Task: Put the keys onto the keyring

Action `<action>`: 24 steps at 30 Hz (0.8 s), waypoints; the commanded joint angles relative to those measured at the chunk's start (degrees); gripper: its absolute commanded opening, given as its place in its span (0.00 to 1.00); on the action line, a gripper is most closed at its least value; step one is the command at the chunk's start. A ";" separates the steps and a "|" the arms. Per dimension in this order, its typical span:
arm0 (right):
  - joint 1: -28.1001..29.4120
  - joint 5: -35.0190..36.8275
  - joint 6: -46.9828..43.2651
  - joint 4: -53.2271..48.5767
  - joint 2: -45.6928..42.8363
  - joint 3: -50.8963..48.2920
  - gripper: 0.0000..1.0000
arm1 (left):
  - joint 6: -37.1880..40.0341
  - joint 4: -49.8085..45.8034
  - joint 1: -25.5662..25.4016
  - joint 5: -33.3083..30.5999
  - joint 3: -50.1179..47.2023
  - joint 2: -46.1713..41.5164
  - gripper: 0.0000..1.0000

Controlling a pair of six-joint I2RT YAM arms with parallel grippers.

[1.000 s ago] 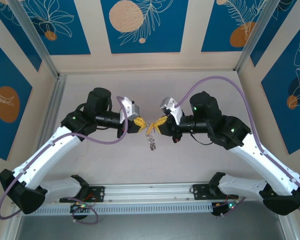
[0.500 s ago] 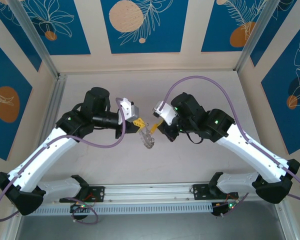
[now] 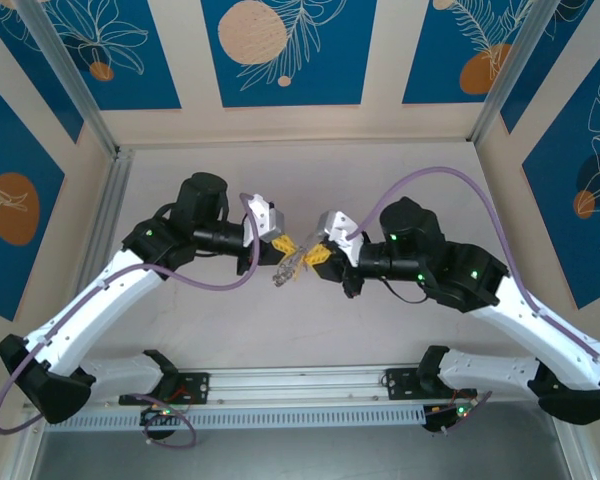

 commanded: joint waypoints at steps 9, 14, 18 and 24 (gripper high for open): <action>-3.39 16.63 2.84 -9.25 6.46 2.95 0.00 | -0.73 0.55 -0.53 1.50 1.85 -3.74 0.00; -5.40 21.88 5.40 -3.75 7.89 2.34 0.00 | -1.39 0.33 -0.59 2.51 1.67 -4.84 0.00; -7.68 21.05 9.10 0.78 7.43 0.55 0.00 | -2.04 1.53 -0.62 2.91 1.09 -5.25 0.00; -3.97 14.43 4.37 5.03 5.98 -1.43 0.00 | -3.67 4.02 -0.69 4.67 0.83 -4.62 0.00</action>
